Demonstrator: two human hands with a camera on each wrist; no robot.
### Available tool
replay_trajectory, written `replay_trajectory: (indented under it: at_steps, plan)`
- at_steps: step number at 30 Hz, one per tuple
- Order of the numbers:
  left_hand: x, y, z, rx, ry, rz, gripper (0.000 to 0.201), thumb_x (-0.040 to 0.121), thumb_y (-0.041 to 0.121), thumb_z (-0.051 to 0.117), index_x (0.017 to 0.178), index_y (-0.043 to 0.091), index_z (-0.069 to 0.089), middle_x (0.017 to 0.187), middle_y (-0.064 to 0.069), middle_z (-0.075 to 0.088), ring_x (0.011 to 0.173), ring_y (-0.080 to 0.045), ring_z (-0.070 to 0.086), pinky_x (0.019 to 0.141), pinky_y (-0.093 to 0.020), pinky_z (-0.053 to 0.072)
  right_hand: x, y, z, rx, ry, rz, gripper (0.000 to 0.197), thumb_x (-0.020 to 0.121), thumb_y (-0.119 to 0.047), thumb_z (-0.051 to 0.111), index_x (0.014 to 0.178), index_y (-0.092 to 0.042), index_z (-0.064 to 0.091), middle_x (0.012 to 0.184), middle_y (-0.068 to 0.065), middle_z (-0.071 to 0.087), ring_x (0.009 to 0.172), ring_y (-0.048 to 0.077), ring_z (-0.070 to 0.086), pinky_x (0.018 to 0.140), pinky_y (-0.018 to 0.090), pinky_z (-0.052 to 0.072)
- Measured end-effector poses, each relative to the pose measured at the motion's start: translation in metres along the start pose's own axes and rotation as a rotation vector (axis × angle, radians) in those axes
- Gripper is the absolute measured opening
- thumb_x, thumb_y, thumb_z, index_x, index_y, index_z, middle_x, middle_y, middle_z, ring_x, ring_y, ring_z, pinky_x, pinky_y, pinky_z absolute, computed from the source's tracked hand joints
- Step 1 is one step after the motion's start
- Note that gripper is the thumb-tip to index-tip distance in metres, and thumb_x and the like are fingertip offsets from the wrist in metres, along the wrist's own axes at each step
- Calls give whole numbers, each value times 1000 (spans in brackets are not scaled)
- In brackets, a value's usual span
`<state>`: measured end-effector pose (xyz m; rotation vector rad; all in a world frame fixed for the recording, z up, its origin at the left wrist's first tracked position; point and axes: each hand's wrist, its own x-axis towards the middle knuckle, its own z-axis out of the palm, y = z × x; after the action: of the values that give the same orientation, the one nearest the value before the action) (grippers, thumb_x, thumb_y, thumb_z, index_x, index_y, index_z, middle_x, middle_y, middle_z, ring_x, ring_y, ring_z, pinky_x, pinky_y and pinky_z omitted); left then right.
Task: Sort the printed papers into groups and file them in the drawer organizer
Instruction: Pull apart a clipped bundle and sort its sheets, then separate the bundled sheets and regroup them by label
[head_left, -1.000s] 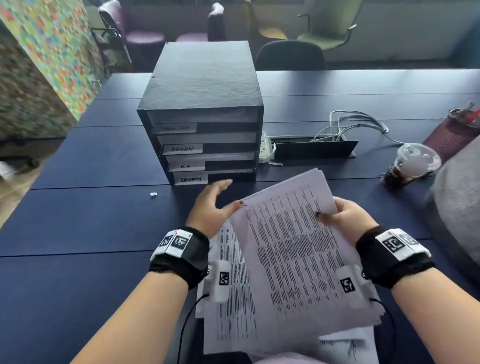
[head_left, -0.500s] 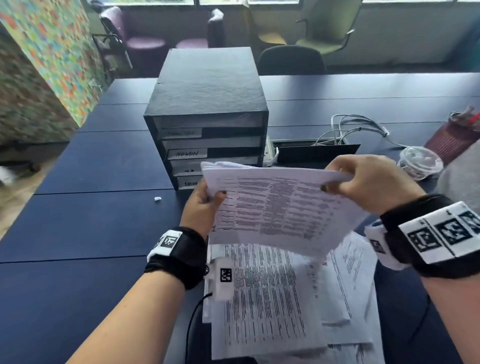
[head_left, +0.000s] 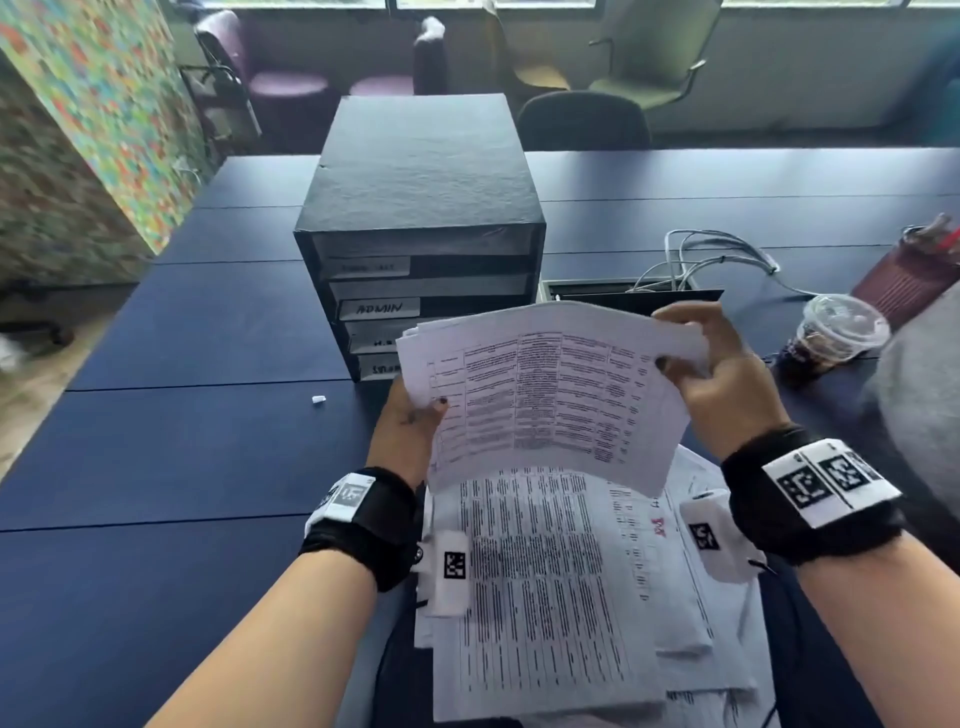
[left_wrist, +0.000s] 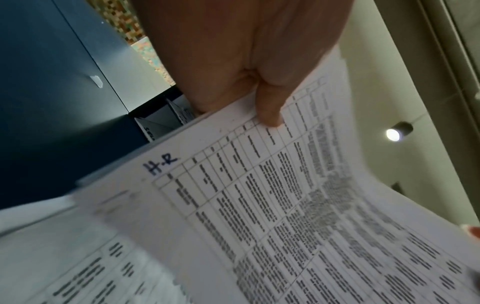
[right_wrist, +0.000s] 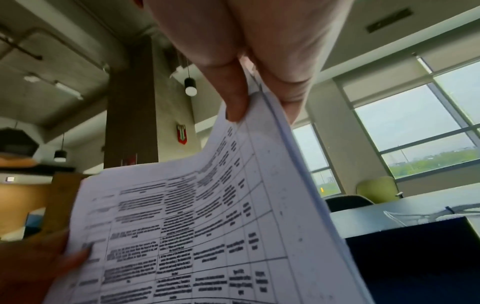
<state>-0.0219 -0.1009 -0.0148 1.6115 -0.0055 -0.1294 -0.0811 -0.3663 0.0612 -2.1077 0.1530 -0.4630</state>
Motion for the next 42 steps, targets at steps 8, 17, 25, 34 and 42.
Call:
replay_trajectory:
  at_steps: [8, 17, 25, 34, 42]
  plan:
    - [8, -15, -4, 38, -47, -31, 44, 89, 7, 61, 121, 32, 46, 109, 18, 65, 106, -2, 58, 99, -30, 43, -2, 8, -3, -292, -85, -40, 46, 81, -12, 68, 117, -39, 57, 107, -2, 44, 101, 7, 44, 93, 18, 33]
    - [6, -18, -2, 158, -15, -41, 30, 96, 10, 49, 119, 29, 52, 104, 19, 62, 97, 2, 58, 93, -27, 45, 1, 5, -6, -567, -57, -41, 23, 80, -14, 66, 101, -24, 67, 93, -4, 65, 96, 22, 58, 89, 38, 40]
    - [30, 17, -21, 176, -109, 51, 20, 91, 11, 59, 98, 29, 53, 103, 4, 69, 95, -17, 66, 86, -37, 52, 5, -11, 2, -442, -261, 86, 12, 88, -14, 59, 94, -21, 66, 77, 2, 70, 73, 22, 60, 65, 27, 41]
    - [47, -40, -71, 243, 94, -300, 10, 81, 15, 71, 79, 24, 68, 80, -1, 67, 76, -21, 58, 65, -27, 47, -18, 65, 51, 131, -292, 629, 11, 85, 2, 60, 89, -3, 69, 66, 2, 68, 57, 16, 62, 62, 28, 54]
    - [50, -43, -84, -52, 47, -485, 21, 88, 1, 61, 103, 14, 60, 80, -6, 70, 49, -12, 65, 49, -21, 52, -12, 82, 102, 311, -255, 894, 16, 84, 4, 59, 98, 1, 68, 93, 20, 65, 84, 31, 58, 91, 53, 46]
